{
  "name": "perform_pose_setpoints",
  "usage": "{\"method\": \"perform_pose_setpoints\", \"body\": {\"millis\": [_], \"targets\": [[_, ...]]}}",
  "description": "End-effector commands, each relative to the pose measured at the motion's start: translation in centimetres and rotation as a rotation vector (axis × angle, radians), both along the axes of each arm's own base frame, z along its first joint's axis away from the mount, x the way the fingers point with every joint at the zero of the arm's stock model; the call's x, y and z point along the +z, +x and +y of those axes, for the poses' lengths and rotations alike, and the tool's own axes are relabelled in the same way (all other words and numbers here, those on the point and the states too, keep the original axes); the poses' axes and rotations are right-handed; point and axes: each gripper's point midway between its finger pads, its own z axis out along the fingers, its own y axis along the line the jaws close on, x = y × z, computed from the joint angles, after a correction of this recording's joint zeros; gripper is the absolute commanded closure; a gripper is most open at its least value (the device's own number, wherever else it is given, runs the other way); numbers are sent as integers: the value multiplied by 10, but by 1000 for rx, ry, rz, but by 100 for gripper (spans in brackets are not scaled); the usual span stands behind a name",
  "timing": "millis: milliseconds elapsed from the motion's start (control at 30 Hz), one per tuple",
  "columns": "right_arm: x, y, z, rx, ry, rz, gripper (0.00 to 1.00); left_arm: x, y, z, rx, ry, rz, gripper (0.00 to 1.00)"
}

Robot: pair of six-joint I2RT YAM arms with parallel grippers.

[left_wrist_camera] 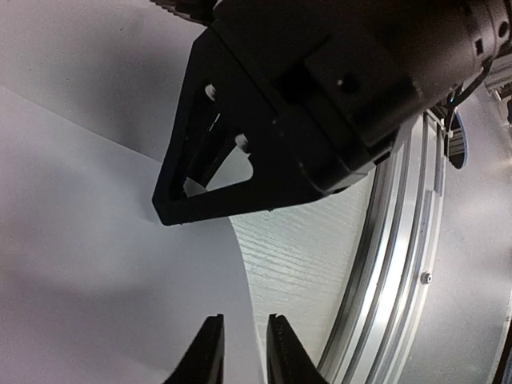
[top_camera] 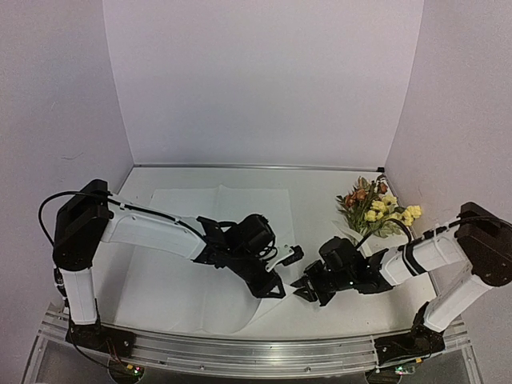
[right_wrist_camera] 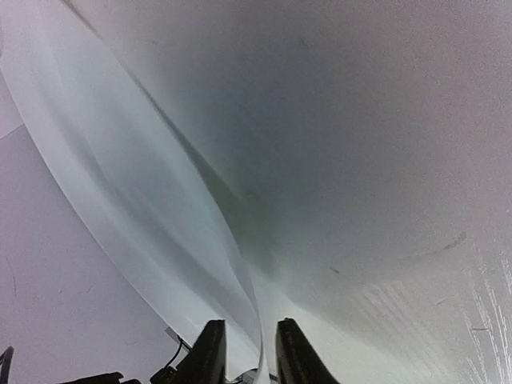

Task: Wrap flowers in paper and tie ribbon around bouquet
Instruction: Unfold the folded wrapping paper at the center of the board, then adjust the flattened wrapping paper at the center of the board.

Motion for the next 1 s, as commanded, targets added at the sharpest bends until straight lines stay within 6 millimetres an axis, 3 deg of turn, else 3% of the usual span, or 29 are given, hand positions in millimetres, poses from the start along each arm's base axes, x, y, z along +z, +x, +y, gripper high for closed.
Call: {"method": "perform_pose_setpoints", "body": {"millis": [0, 67, 100, 200, 367, 467, 700, 967], "targets": [[7, 5, 10, -25, 42, -31, 99, 43, 8, -2, 107, -128, -15, 64], [7, 4, 9, -30, 32, -53, 100, 51, 12, 8, 173, -149, 11, 50], [9, 4, 8, -32, 28, -67, 100, 62, 18, 14, 222, -178, 22, 48], [11, 1, 4, -46, 0, -104, 100, 70, 44, 43, 431, -180, 57, 48], [16, -9, -4, -86, -58, -165, 100, 37, 95, 123, 793, -31, 188, 55], [19, -9, -4, -106, -84, -200, 100, 12, 109, 155, 897, 64, 229, 58], [23, -5, -11, -149, -118, -241, 100, -36, 117, 180, 970, 216, 306, 68], [31, -3, -17, -166, -137, -279, 100, -59, 146, 187, 986, 270, 321, 70]]}}
